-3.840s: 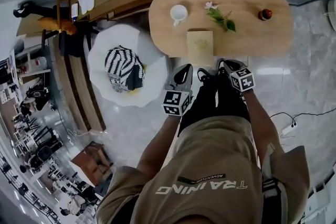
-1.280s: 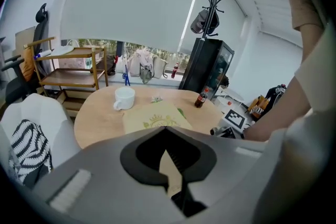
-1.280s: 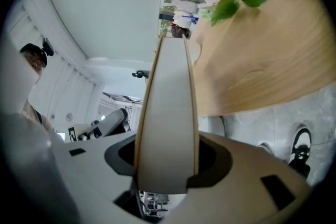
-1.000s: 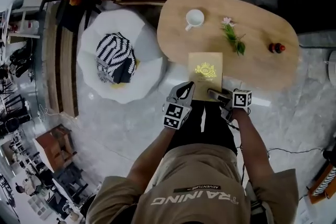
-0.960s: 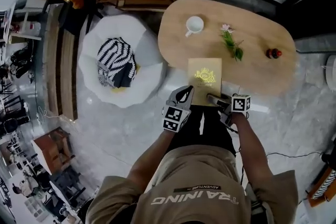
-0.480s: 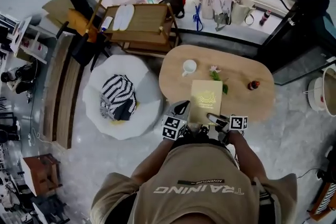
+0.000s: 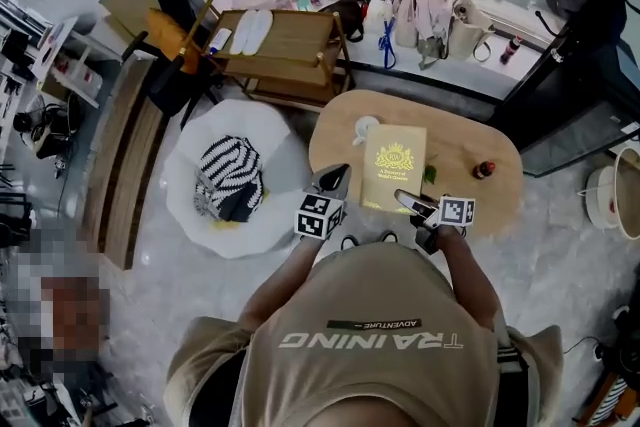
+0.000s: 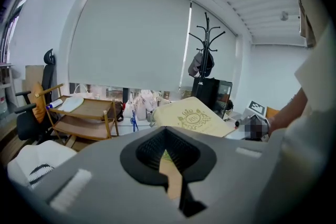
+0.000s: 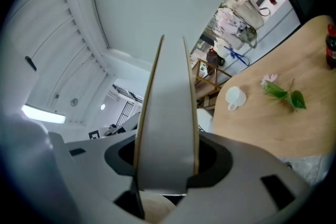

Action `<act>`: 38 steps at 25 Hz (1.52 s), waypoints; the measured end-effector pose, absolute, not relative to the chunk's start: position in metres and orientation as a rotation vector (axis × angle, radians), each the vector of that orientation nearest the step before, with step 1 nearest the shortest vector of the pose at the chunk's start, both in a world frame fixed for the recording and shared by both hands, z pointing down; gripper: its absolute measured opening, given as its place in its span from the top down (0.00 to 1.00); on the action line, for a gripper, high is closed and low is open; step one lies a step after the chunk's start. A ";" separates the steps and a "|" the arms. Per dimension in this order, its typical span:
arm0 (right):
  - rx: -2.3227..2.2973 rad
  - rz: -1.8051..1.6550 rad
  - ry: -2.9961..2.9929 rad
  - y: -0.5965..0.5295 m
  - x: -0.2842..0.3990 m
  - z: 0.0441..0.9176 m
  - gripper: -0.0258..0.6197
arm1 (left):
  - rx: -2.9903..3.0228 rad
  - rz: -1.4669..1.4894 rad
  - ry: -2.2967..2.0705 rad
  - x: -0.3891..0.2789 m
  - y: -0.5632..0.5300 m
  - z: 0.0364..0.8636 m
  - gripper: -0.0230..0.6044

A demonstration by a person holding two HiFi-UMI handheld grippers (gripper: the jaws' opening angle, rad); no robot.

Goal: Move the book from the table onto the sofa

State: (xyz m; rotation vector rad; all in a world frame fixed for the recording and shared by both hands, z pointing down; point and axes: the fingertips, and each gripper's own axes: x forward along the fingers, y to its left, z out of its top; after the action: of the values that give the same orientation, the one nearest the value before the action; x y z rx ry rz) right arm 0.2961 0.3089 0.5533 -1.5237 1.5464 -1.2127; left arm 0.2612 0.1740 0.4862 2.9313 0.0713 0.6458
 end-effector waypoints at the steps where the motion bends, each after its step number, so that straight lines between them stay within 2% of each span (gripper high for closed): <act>1: -1.511 -1.209 1.552 0.304 0.297 0.552 0.62 | 2.938 0.643 0.056 0.262 0.170 0.484 0.97; 18: -1.374 -1.291 1.700 0.259 0.278 0.554 0.62 | 2.897 0.647 -0.225 0.239 0.145 0.484 0.97; 25: -1.232 -1.409 1.755 0.257 0.239 0.582 0.62 | 2.828 0.728 -0.385 0.196 0.142 0.503 0.97; 38: -1.173 -1.505 1.913 0.194 0.162 0.567 0.62 | 2.762 0.569 -0.617 0.095 0.071 0.497 0.97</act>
State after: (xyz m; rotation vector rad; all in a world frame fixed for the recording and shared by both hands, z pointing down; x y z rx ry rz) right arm 0.1616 0.1937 0.5675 -1.1732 1.9127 -1.5046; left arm 0.0951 0.0712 0.4970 2.7618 -0.6167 0.5691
